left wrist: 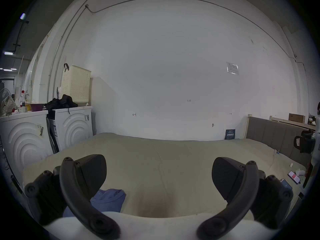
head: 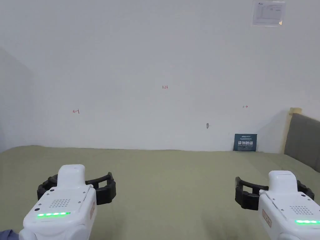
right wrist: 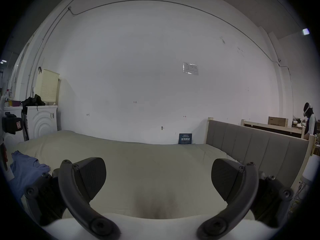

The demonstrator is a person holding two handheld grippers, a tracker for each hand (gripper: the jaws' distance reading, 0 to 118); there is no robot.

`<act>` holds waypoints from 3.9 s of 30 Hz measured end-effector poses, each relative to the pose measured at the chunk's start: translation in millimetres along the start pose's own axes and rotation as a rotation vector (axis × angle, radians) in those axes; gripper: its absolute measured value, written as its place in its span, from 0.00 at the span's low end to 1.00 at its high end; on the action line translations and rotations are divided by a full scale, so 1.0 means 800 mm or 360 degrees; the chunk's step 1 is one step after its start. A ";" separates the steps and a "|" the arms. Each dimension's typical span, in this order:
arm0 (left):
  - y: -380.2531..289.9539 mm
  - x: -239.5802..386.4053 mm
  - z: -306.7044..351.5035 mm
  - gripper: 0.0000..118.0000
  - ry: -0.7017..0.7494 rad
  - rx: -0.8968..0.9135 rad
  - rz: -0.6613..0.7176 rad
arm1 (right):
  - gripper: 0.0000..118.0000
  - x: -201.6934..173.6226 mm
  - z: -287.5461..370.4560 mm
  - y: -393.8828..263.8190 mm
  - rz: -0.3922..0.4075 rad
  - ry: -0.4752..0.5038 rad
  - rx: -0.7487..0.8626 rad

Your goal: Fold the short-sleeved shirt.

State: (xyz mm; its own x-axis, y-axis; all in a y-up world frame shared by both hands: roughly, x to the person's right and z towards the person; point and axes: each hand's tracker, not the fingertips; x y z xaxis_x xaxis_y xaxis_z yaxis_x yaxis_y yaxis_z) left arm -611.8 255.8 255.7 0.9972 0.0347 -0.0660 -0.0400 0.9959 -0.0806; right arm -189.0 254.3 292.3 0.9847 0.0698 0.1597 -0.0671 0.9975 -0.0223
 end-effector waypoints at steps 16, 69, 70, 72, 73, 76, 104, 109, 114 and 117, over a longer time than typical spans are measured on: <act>0.002 -0.001 0.001 1.00 -0.0009 0.0002 0.0004 | 1.00 -0.003 0.000 -0.005 0.0034 0.0009 -0.0004; -0.005 -0.003 0.002 1.00 -0.0003 -0.0035 -0.0040 | 1.00 -0.001 0.000 -0.010 0.0055 0.0020 0.0005; -0.005 -0.003 0.003 1.00 -0.0002 -0.0034 -0.0042 | 1.00 -0.001 0.001 -0.009 0.0056 0.0021 0.0006; -0.003 -0.002 0.004 1.00 0.0000 -0.0030 -0.0041 | 1.00 -0.001 0.002 -0.008 0.0053 0.0018 0.0012; -0.002 -0.002 0.005 1.00 -0.0001 -0.0030 -0.0039 | 1.00 -0.001 0.003 -0.006 0.0051 0.0021 0.0014; 0.000 -0.002 0.005 1.00 0.0003 -0.0030 -0.0043 | 1.00 -0.001 0.005 -0.005 0.0050 0.0019 0.0016; 0.009 0.000 0.009 1.00 -0.0024 -0.0018 -0.0044 | 1.00 0.004 0.005 -0.004 0.0011 0.0036 0.0004; 0.009 -0.002 0.007 1.00 -0.0032 -0.0019 -0.0019 | 1.00 0.004 0.006 -0.004 0.0014 0.0051 0.0007; 0.009 -0.005 0.006 1.00 -0.0023 -0.0017 -0.0019 | 1.00 0.005 0.004 -0.004 0.0026 0.0039 -0.0006; 0.008 -0.006 0.007 1.00 -0.0017 -0.0010 -0.0029 | 1.00 0.005 0.006 -0.004 0.0021 0.0029 -0.0012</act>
State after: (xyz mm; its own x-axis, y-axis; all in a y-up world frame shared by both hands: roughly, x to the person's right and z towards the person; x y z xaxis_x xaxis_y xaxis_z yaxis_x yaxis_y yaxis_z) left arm -616.6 262.6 261.1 0.9984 0.0174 -0.0539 -0.0221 0.9959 -0.0880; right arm -185.8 251.6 297.3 0.9865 0.0829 0.1415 -0.0792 0.9964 -0.0316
